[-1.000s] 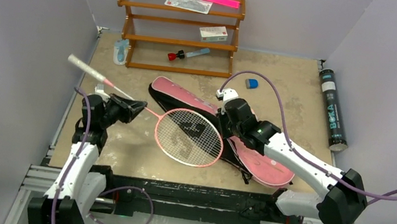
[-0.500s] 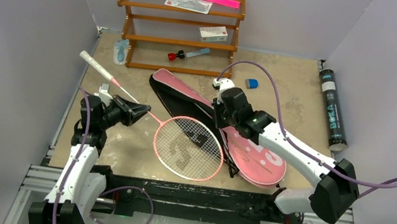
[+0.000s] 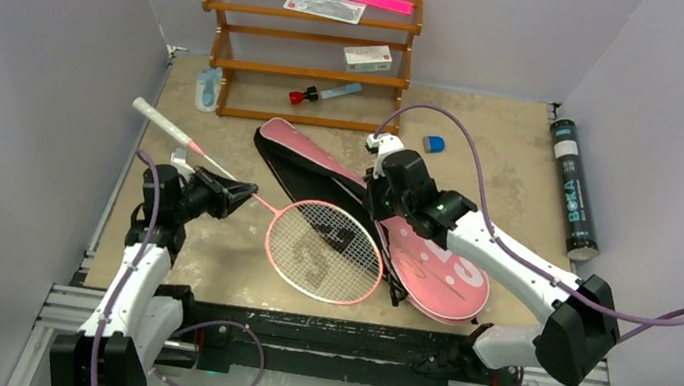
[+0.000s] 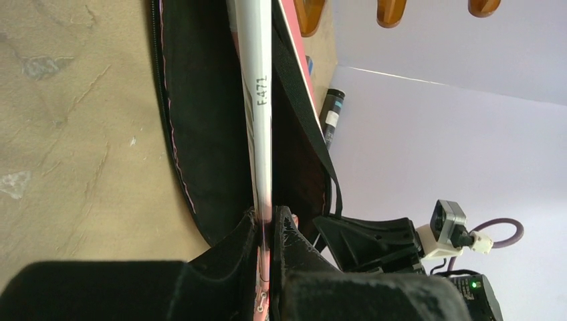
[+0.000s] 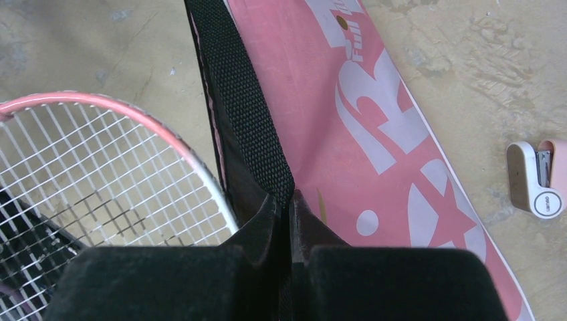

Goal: Pack up the badminton gear
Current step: Place the racket in the racket bag.

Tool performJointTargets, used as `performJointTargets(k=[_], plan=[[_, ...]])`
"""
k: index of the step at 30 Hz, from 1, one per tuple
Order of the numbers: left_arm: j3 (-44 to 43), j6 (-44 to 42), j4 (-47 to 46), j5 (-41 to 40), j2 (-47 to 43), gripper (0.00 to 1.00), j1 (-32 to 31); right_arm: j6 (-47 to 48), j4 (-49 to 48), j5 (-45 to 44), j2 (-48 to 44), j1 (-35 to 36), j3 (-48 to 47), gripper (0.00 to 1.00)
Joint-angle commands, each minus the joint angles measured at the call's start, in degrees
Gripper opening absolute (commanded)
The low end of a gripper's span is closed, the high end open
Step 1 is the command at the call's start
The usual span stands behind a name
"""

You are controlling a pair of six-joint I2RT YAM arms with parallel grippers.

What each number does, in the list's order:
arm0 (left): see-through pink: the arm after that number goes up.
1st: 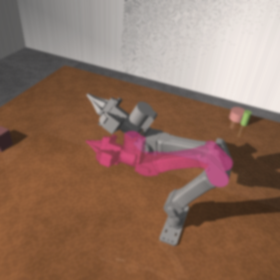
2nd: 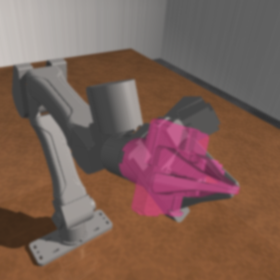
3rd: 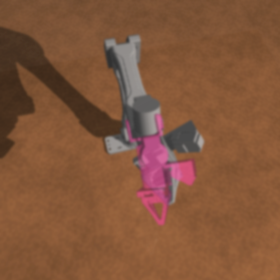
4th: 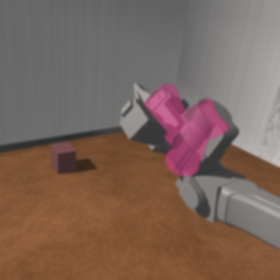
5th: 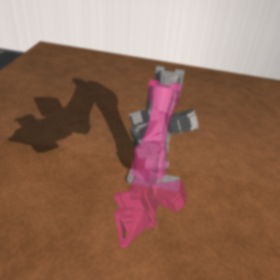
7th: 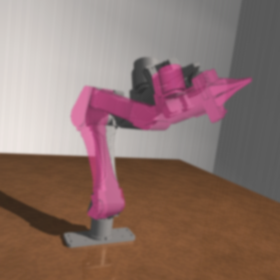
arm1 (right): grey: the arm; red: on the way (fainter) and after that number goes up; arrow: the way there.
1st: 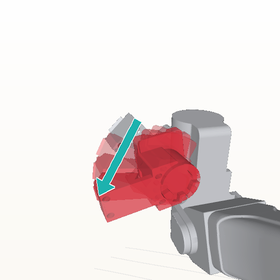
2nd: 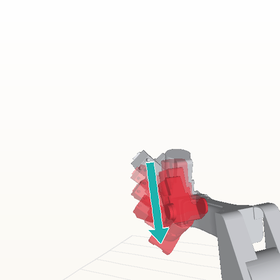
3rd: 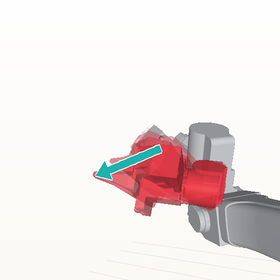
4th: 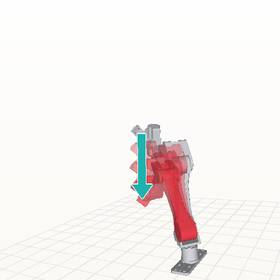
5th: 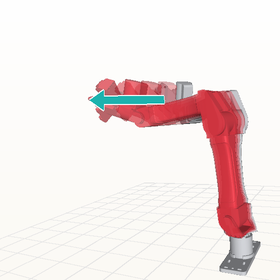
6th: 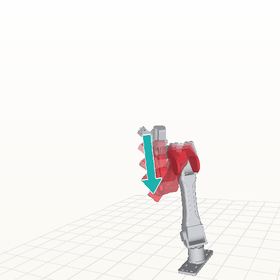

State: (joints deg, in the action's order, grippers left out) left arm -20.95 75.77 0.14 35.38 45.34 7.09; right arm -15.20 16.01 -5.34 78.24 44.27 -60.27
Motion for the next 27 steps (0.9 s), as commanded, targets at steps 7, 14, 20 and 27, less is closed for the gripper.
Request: performJointTargets(k=[7,14,20,27], plan=[[2.75,3.21,-11.22,-1.05,4.55,0.00,0.05,0.09,-6.70,3.57,-4.63,-0.04,-0.10,0.00],[2.61,6.45,-16.41,-6.58,9.28,0.00,-5.71,0.32,-7.28,6.67,-6.00,-0.06,0.87,0.00],[1.42,10.96,-17.90,-13.60,14.05,0.00,-12.85,0.16,-10.61,7.18,-7.65,1.07,4.35,0.00],[4.14,20.54,-18.70,-28.19,10.64,0.00,-20.25,1.05,-12.66,1.76,-5.84,7.86,4.29,0.00]])
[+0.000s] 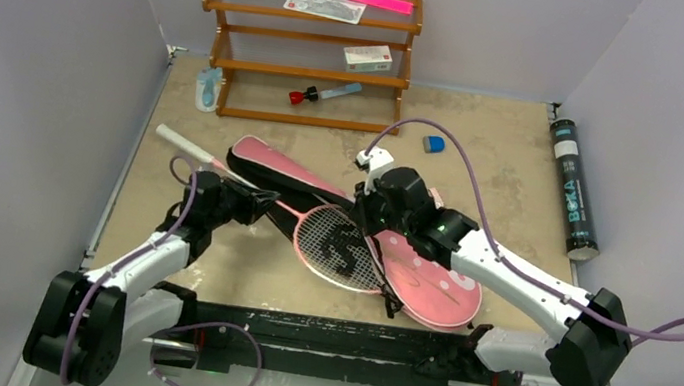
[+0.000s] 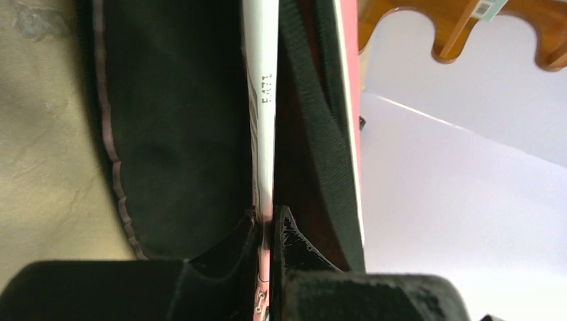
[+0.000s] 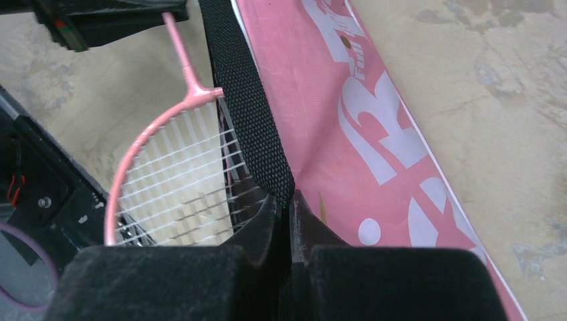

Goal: Pack up the badminton gear
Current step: Place the racket in the racket bag.

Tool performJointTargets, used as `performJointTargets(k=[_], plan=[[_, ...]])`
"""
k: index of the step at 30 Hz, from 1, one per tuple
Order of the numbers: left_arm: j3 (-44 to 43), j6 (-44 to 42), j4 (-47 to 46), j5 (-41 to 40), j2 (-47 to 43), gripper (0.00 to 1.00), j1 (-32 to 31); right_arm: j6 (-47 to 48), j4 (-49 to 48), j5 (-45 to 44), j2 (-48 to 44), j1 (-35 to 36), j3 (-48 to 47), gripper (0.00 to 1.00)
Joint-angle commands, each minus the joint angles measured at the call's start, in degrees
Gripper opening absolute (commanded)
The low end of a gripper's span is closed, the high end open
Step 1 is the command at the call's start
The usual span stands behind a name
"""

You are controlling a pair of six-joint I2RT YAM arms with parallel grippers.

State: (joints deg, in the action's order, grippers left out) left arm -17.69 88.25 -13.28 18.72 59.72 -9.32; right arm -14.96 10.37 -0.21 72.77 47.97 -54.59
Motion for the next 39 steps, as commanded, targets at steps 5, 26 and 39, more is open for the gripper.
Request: performJointTargets(k=[5,26,39], plan=[[0.78,9.34,-2.45,-21.97,-5.83,0.00,-9.65,-0.63,-7.95,-3.27,1.48,6.39,-2.96,0.00],[-6.11,17.98,-11.38,-38.41,12.78,0.00,-40.66,0.54,-11.82,-2.89,3.43,7.08,-2.07,0.00],[-8.94,20.07,-15.12,-34.91,19.85,0.00,-45.59,0.43,-11.10,-1.00,3.11,7.03,-1.12,0.00]])
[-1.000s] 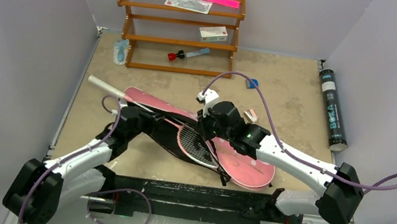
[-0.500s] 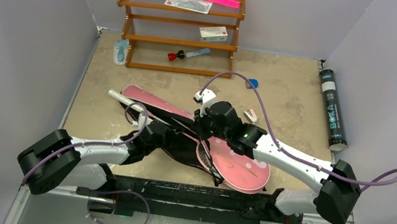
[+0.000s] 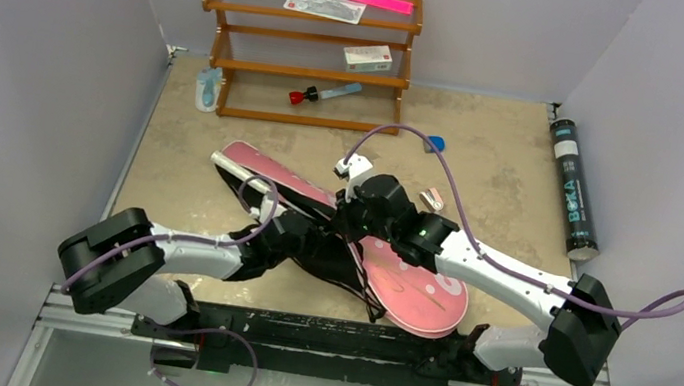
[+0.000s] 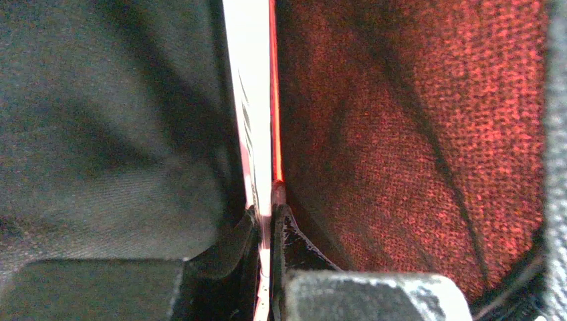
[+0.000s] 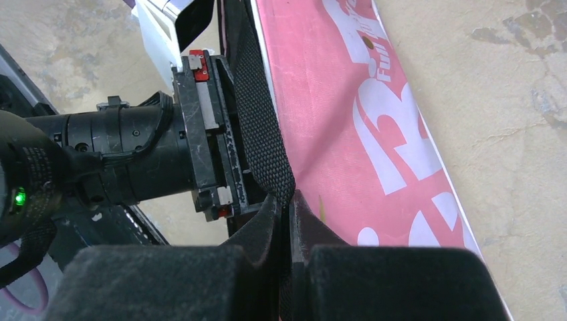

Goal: Pack up the badminton gear
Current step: Place the racket in the racket bag.

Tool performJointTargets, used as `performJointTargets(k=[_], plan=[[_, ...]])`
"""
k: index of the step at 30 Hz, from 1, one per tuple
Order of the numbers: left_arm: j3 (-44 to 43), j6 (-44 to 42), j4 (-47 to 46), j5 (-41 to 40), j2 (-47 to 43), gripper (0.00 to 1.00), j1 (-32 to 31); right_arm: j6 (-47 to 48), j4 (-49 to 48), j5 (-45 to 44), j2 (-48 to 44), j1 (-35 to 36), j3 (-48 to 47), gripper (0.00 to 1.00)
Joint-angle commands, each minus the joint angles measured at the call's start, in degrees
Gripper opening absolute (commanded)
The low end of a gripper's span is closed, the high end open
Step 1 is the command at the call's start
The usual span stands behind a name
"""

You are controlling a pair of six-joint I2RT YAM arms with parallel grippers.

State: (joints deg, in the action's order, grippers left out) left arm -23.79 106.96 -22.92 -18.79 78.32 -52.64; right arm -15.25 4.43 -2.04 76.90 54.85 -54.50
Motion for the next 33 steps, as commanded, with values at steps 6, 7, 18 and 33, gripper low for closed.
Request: performJointTargets(k=[6,7,18,33], plan=[[-1.51,2.41,-11.09,4.97,3.38,0.00,-3.23,0.93,-5.13,0.11,-1.23,0.09,-1.22,0.00],[-1.54,2.13,-11.57,5.20,3.65,0.00,-3.24,0.99,-5.06,0.11,-1.25,0.16,-1.22,0.00],[-3.24,-1.19,-2.71,4.25,-0.60,0.46,-3.17,1.18,-2.13,-6.21,-4.00,-0.54,-1.13,0.00],[3.70,-14.32,27.91,1.59,-36.07,0.67,12.47,1.09,0.22,-6.59,-7.25,-2.02,-0.07,0.00]])
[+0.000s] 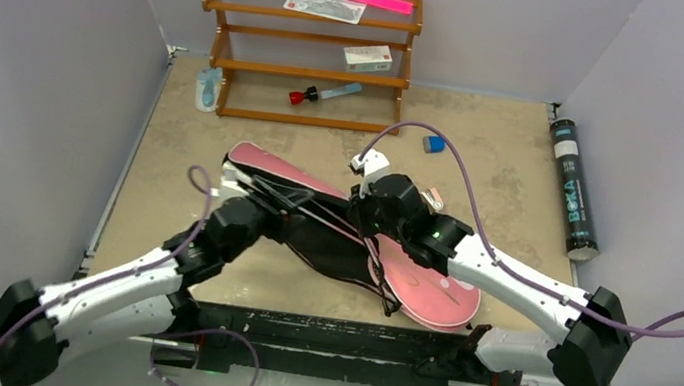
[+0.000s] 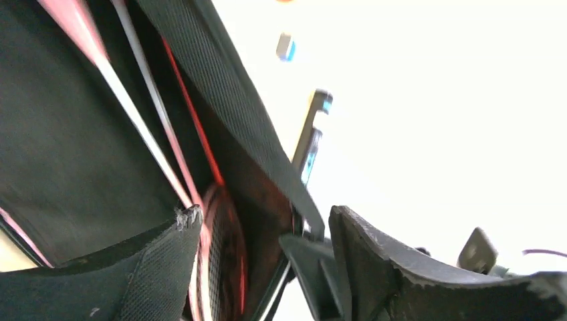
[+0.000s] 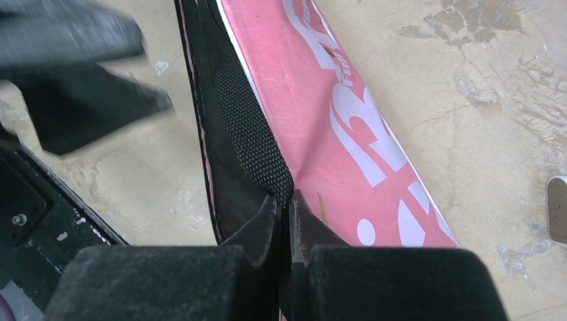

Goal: Pack up the badminton gear
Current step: Place the racket in the racket bag.

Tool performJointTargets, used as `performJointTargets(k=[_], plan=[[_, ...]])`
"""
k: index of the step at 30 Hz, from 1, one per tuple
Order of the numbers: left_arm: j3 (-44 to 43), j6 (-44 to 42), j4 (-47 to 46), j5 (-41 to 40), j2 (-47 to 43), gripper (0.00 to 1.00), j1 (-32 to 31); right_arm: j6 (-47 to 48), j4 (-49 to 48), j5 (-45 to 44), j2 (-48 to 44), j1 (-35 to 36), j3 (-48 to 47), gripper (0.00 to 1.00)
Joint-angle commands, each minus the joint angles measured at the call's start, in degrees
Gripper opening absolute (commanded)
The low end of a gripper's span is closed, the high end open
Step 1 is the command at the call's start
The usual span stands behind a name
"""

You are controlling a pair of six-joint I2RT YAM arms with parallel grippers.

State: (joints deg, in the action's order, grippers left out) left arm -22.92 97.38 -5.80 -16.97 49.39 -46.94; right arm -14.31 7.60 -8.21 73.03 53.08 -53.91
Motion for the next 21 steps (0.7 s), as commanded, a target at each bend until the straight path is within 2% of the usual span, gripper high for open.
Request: performJointTargets(k=[1,4,6,9,11,13,18,21], plan=[[2.99,-5.49,12.73,-0.21,-9.20,0.64,8.55,0.41,-2.94,-0.11,-3.62,-0.30,-0.79,0.00],[3.30,-10.41,13.38,4.39,-12.02,0.56,15.14,0.47,-2.17,-0.12,-3.99,-0.28,-1.62,0.00],[2.28,-15.26,11.84,14.05,-9.53,0.50,23.27,0.51,-1.67,-0.21,-4.03,-0.33,-2.04,0.00],[0.72,-20.36,10.11,31.68,-1.28,0.35,37.35,0.41,-1.49,-0.32,-4.34,-0.26,-1.97,0.00],[1.06,-21.54,7.96,37.23,2.35,0.32,42.79,0.22,-1.61,-0.31,-4.52,-0.30,-1.71,0.00],[1.94,-21.05,6.70,37.30,3.33,0.32,45.27,-0.03,-1.79,-0.24,-4.48,-0.30,-1.49,0.00],[3.00,-20.82,6.68,34.39,2.89,0.36,46.79,-0.20,-2.05,0.06,-4.15,-0.30,-1.55,0.00],[3.40,-20.98,3.51,34.32,4.05,0.29,46.94,-0.28,-2.42,0.53,-3.98,-0.26,-1.67,0.00]])
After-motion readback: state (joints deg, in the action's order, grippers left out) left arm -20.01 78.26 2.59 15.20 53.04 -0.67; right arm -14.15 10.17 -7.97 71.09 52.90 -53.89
